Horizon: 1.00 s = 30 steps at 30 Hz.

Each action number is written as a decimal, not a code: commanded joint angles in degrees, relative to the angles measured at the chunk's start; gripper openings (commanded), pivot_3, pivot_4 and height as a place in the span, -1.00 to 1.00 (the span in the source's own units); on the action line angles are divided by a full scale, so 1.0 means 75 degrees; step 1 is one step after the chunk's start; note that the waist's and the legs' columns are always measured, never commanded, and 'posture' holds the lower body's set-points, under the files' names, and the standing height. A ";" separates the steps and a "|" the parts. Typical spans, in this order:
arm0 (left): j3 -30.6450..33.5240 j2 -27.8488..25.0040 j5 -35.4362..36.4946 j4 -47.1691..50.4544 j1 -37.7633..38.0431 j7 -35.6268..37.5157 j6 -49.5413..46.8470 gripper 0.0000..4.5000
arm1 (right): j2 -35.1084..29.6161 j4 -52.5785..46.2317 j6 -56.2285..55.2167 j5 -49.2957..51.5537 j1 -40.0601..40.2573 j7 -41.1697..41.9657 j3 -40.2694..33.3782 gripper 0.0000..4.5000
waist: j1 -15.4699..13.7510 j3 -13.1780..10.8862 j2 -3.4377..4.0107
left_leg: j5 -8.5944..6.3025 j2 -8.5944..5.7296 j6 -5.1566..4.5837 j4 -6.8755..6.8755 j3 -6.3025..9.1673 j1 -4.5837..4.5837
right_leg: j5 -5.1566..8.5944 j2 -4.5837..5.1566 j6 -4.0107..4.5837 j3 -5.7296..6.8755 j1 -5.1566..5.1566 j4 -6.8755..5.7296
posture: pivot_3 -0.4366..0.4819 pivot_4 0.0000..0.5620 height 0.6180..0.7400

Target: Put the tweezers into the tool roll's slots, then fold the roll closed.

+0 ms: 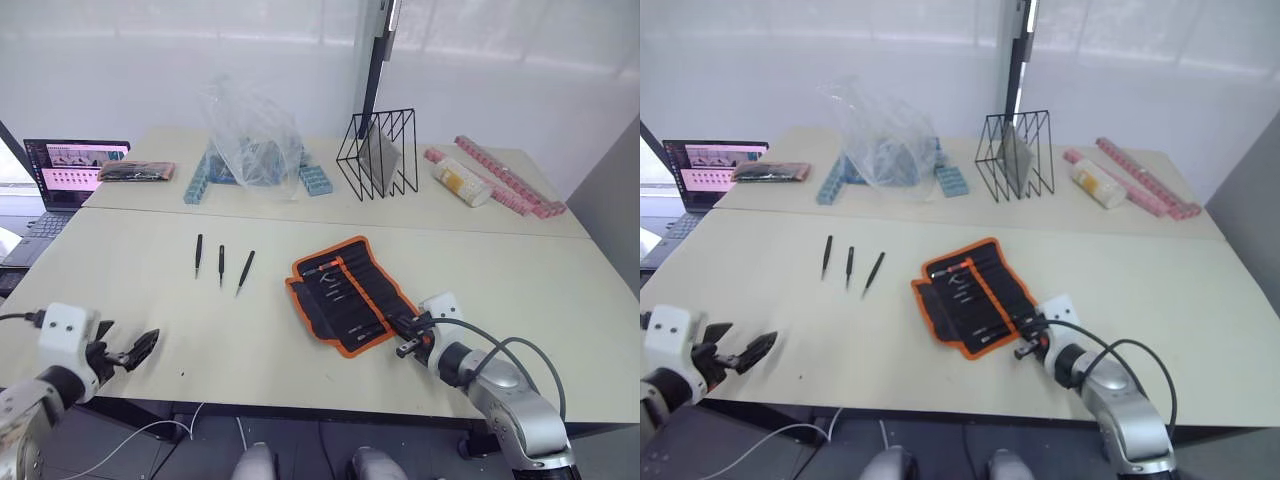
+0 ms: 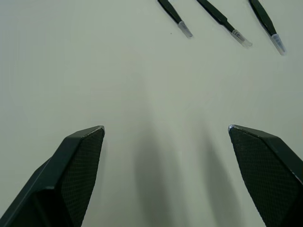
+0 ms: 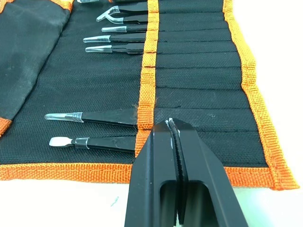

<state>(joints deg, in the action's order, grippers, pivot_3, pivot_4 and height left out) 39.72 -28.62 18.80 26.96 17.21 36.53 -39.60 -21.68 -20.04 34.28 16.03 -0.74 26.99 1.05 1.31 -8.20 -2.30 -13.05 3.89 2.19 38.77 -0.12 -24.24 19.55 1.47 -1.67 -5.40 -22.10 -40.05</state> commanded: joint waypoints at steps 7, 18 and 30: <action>0.0855 0.0914 0.0640 0.0853 0.1425 -0.0444 0.0751 0.98 | -0.0195 0.0365 -0.0010 -0.0028 0.0139 0.0211 0.0048 -1.00 | -0.0038 0.0005 -0.0011 | -0.0002 0.0000 0.0002 -0.0002 0.0003 0.0000 | 0.0001 -0.0002 0.0003 0.0000 0.0000 0.0003 | -0.05 -0.47 0.16; 0.0268 0.0550 0.0668 0.0662 0.1135 -0.0743 0.0862 0.98 | -0.0144 0.0496 -0.0067 -0.0063 0.0052 0.0237 0.0107 -1.00 | -0.0016 0.0007 -0.0013 | -0.0002 0.0002 0.0002 -0.0001 -0.0001 0.0003 | 0.0008 -0.0006 0.0011 -0.0001 -0.0001 0.0004 | -0.05 -0.47 0.16; -0.2078 0.0103 -0.0567 -0.1396 -0.1494 -0.1760 0.1094 0.98 | -0.0014 0.0548 -0.0170 -0.0111 -0.0032 0.0097 0.0110 -1.00 | -0.0016 0.0017 -0.0029 | -0.0002 0.0002 0.0002 -0.0002 0.0002 0.0007 | 0.0008 -0.0010 0.0010 0.0000 -0.0001 -0.0003 | -0.05 -0.47 0.16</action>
<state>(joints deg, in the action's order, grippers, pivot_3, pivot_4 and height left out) 26.04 -27.36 16.44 17.92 7.57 24.95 -32.63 -21.80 -17.86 32.40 16.01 -1.49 28.30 1.10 1.19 -8.07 -2.52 -13.06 3.90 2.20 38.76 -0.11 -24.19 19.60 1.39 -1.59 -5.40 -22.10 -40.08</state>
